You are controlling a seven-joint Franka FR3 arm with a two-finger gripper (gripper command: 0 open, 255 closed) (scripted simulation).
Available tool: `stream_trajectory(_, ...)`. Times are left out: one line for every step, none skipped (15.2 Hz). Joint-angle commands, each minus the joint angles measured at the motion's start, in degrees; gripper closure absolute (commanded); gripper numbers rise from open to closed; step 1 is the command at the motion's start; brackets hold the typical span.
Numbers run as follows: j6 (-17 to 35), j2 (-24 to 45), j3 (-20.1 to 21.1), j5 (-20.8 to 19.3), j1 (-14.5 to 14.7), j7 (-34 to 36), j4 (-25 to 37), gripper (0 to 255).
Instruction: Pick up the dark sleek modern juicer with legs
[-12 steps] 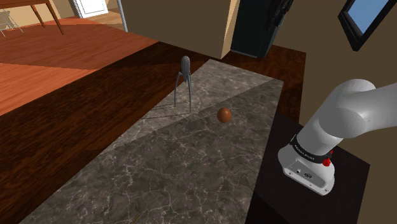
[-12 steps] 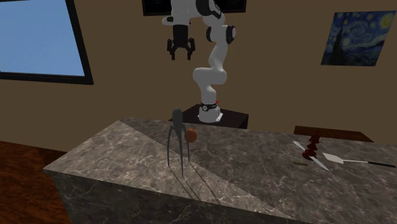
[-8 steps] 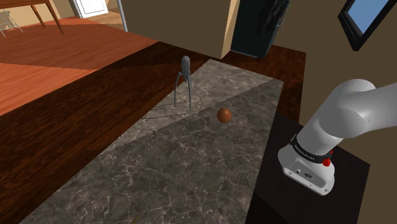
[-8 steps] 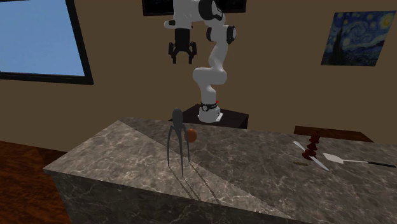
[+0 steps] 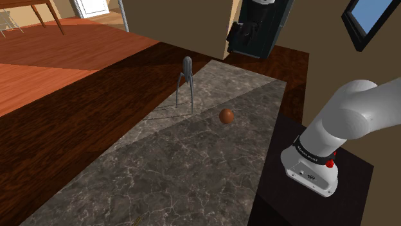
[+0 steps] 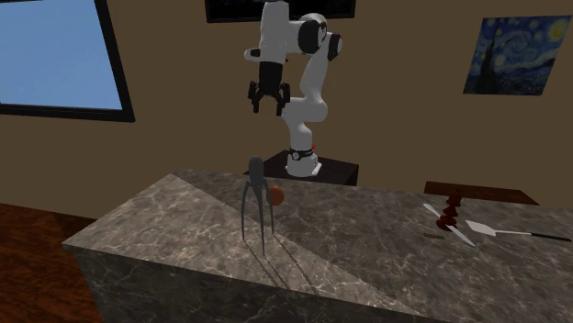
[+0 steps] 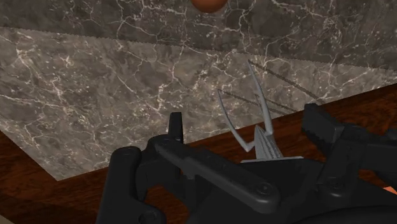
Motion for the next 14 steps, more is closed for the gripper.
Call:
stream_trajectory(4.82,2.3,2.32,0.06,-0.3,3.14,-1.14,0)
stream_trajectory(7.09,3.85,3.54,-0.07,-0.55,4.74,-1.29,0)
stream_trajectory(9.32,5.49,4.78,-0.32,-0.87,6.39,-1.32,0)
stream_trajectory(11.51,7.23,6.04,-0.68,-1.26,8.11,-1.24,0)
stream_trajectory(13.65,9.06,7.32,-1.19,-1.72,9.9,-1.04,0)
stream_trajectory(15.74,10.96,8.64,-1.85,-2.28,11.76,-0.73,0)
stream_trajectory(17.76,12.94,9.99,-2.67,-2.93,13.73,-0.3,0)
stream_trajectory(19.69,14.99,11.36,-3.71,-3.66,15.82,0.24,0)
stream_trajectory(21.54,17.11,12.75,-4.98,-4.47,18.04,0.9,0)
stream_trajectory(23.28,19.29,14.19,-6.49,-5.39,20.41,1.67,0)
stream_trajectory(24.89,21.53,15.63,-8.28,-6.37,22.97,2.56,0)
stream_trajectory(26.36,23.84,17.08,-10.38,-7.43,25.71,3.57,0)
stream_trajectory(27.67,26.22,18.52,-12.82,-8.51,28.66,4.71,0)
stream_trajectory(28.78,28.69,19.89,-15.62,-9.58,31.84,5.98,0)
